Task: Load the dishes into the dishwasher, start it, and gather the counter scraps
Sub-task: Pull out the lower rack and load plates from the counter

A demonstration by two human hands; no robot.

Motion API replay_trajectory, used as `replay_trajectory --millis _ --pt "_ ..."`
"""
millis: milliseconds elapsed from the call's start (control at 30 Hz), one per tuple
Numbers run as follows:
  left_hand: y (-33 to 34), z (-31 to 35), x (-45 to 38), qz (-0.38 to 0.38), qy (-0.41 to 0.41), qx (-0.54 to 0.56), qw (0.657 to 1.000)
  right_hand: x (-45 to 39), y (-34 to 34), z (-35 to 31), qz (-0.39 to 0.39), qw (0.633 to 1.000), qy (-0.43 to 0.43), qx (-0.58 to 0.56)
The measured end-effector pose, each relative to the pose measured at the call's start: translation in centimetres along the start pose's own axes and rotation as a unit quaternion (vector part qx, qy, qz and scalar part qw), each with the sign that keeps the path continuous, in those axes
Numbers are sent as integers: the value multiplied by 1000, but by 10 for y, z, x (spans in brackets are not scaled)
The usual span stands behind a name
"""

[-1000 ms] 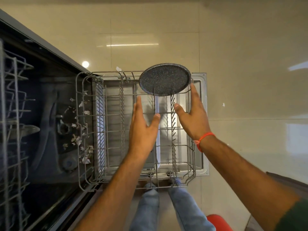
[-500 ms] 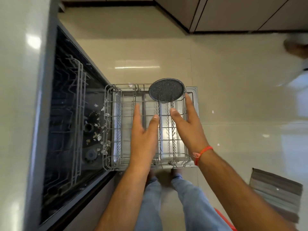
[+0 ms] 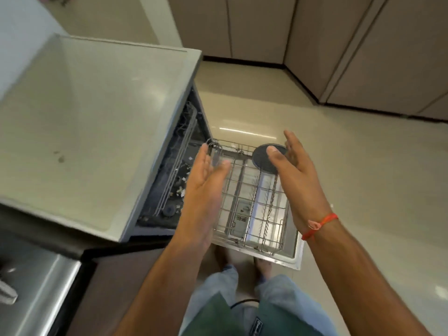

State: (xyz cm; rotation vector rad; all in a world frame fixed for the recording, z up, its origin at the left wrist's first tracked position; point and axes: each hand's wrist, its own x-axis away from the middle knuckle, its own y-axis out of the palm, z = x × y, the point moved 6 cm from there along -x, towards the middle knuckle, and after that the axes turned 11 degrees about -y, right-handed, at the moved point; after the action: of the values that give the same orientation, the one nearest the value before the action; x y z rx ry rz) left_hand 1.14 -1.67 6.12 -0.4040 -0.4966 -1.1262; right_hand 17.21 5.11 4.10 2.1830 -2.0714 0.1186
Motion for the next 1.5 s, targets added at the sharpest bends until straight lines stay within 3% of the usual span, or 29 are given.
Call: replay_trajectory --millis 267,467,800,1000,1267,1500 --pt "-72 16 97 118 45 99 987 52 62 -63 -153 987 -43 -17" --pt "-165 -3 170 238 63 202 948 114 148 -101 -300 951 -66 -23" --pt "-327 -67 296 374 122 300 869 279 313 -102 -495 859 -127 31" --pt "-415 -124 360 445 128 345 816 379 392 -84 -595 794 -118 52" --pt "-469 -198 424 538 94 404 734 473 466 -58 -704 703 -73 68" --pt "-503 -224 450 602 67 424 673 528 522 -46 -773 630 -41 59"
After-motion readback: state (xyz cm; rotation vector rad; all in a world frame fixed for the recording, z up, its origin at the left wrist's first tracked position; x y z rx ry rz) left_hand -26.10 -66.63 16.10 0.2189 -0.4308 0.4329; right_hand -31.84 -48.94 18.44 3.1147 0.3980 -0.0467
